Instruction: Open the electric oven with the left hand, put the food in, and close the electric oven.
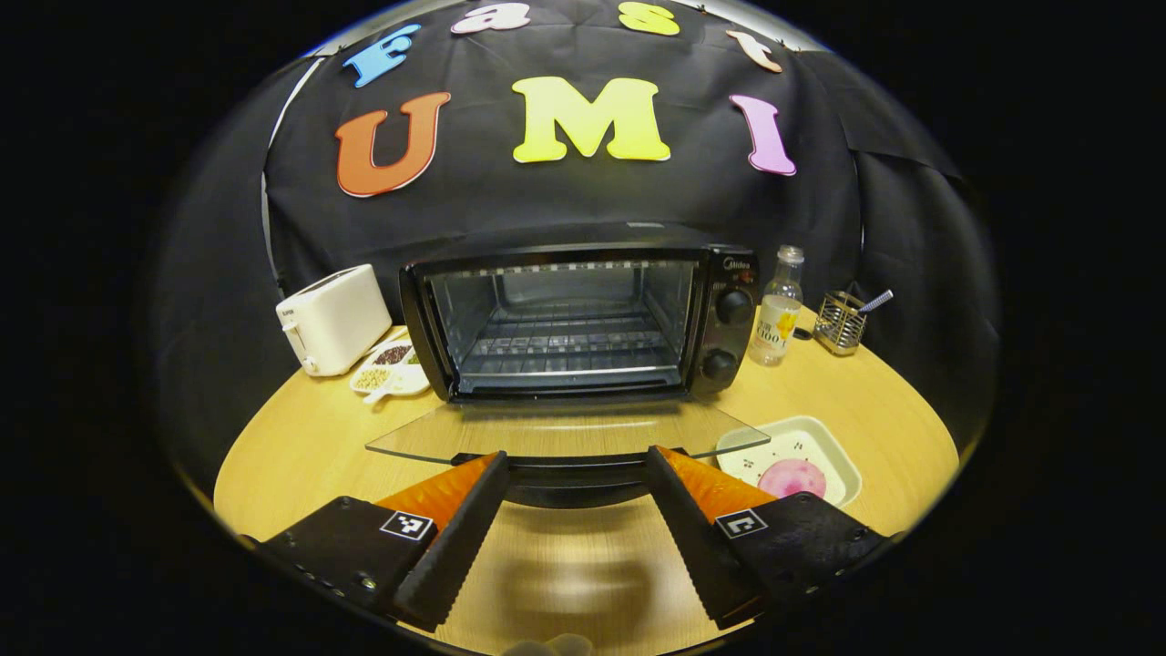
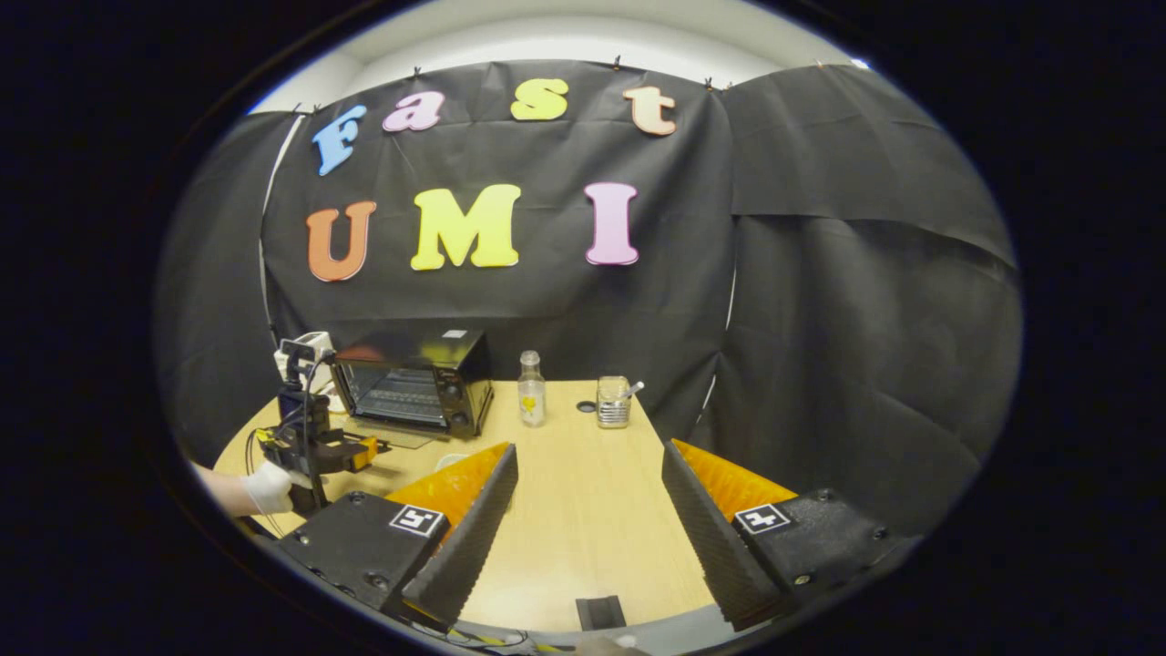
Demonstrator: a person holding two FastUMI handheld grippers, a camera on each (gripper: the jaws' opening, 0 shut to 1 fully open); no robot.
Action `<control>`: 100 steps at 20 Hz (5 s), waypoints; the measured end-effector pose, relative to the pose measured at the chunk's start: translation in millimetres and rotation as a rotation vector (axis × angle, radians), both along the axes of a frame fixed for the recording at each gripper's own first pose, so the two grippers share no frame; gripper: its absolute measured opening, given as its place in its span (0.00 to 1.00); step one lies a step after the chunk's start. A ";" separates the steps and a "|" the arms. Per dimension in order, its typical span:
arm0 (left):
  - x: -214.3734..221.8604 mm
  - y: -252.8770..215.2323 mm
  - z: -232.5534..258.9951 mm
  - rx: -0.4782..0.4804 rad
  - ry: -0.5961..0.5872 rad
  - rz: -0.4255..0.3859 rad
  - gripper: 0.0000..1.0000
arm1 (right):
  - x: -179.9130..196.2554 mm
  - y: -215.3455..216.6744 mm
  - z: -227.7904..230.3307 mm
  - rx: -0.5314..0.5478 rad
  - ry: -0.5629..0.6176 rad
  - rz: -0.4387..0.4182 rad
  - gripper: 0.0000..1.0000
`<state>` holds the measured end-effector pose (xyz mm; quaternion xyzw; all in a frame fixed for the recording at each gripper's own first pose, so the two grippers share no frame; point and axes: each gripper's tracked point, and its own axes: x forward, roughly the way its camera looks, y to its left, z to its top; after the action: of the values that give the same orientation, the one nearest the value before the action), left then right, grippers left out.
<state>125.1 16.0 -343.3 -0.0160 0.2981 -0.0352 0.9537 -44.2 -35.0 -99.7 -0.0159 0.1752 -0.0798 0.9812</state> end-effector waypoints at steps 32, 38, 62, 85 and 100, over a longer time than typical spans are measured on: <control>-78.9 53.4 150.5 -0.006 -0.227 0.088 0.97 | 76.6 7.6 -82.6 0.078 0.167 0.094 0.96; -109.2 85.4 232.3 0.048 -0.320 0.188 0.96 | 132.8 39.7 -153.4 0.156 0.315 0.207 0.99; -191.3 76.3 286.7 0.136 -0.263 0.565 0.96 | 232.9 85.3 -311.0 0.493 0.987 0.250 0.03; -136.3 86.5 295.3 0.051 -0.352 0.298 0.97 | 191.9 96.7 -224.7 0.932 0.731 0.134 0.00; -175.4 201.5 260.7 0.014 -0.309 0.207 0.97 | 170.8 297.5 -218.2 1.091 0.576 -0.079 0.00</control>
<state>-50.3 217.5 -82.7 -0.0343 0.1449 0.0634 0.9868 126.6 262.5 -317.9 0.4739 0.4490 -0.0076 0.7575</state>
